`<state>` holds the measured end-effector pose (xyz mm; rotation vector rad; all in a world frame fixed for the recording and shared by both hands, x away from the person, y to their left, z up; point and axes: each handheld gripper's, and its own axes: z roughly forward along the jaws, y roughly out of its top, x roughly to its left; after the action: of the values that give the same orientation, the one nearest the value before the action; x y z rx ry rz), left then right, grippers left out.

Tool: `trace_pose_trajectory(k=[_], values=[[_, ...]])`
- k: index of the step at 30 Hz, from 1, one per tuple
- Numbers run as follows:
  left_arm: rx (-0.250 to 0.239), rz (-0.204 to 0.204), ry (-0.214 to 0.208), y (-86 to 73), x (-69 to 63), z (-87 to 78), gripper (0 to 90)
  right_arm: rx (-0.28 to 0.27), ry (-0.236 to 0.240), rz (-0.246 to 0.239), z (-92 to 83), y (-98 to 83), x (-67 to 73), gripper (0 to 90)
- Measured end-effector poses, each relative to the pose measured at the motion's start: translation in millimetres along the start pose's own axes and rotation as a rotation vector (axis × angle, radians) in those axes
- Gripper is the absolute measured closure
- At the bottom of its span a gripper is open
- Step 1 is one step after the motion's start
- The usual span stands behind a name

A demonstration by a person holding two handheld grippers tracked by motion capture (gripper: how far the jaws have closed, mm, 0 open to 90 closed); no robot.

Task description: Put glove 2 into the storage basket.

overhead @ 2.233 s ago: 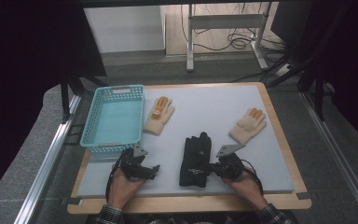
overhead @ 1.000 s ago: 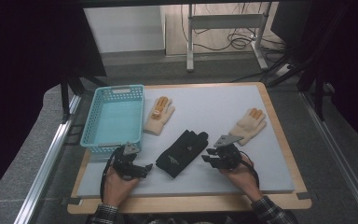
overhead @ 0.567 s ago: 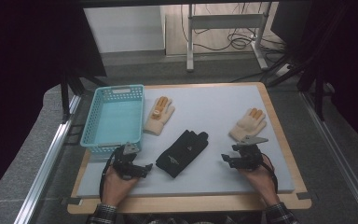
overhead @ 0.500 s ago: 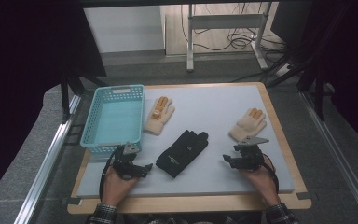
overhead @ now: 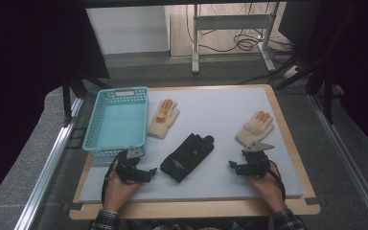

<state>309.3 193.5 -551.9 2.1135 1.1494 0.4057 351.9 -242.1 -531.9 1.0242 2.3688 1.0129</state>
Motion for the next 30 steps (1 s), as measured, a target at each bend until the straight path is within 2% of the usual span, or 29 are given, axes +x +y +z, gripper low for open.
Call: trace_pose_trajectory(k=[6, 9, 11, 16, 19, 20, 23, 30], values=[[0.005, 0.024, -0.027, 2.8, -5.6, -4.2, 4.1, 0.000, -0.001, 0.000, 0.0, -0.1, 0.1, 25.9], [-0.011, 0.047, -0.054, 11.6, -11.9, -12.1, 3.6, 0.000, -0.002, -0.001, 0.0, -0.1, 0.1, 25.9], [-0.016, 0.048, -0.062, 14.3, -13.5, -14.1, 3.5, 0.000, -0.002, -0.001, 0.0, -0.2, 0.1, 25.9], [-0.054, 0.058, -0.115, 33.0, -24.0, -22.9, 2.5, 0.000, -0.005, -0.001, 0.0, -0.2, 0.3, 25.5], [-0.050, 0.068, -0.153, 52.7, -33.8, -22.5, 1.1, 0.000, -0.004, 0.000, 0.0, -0.2, 0.2, 25.3], [-0.050, 0.068, -0.153, 52.7, -33.8, -22.5, 0.7, 0.000, -0.004, 0.000, 0.0, -0.2, 0.2, 25.3], [-0.028, 0.085, -0.181, 68.8, -44.0, -15.3, 0.0, 0.000, -0.004, 0.000, 0.0, -0.2, 0.1, 25.3], [0.035, 0.133, -0.199, 97.3, -70.0, 20.2, 0.0, 0.001, -0.002, 0.000, -0.1, -0.2, 0.1, 25.0]])
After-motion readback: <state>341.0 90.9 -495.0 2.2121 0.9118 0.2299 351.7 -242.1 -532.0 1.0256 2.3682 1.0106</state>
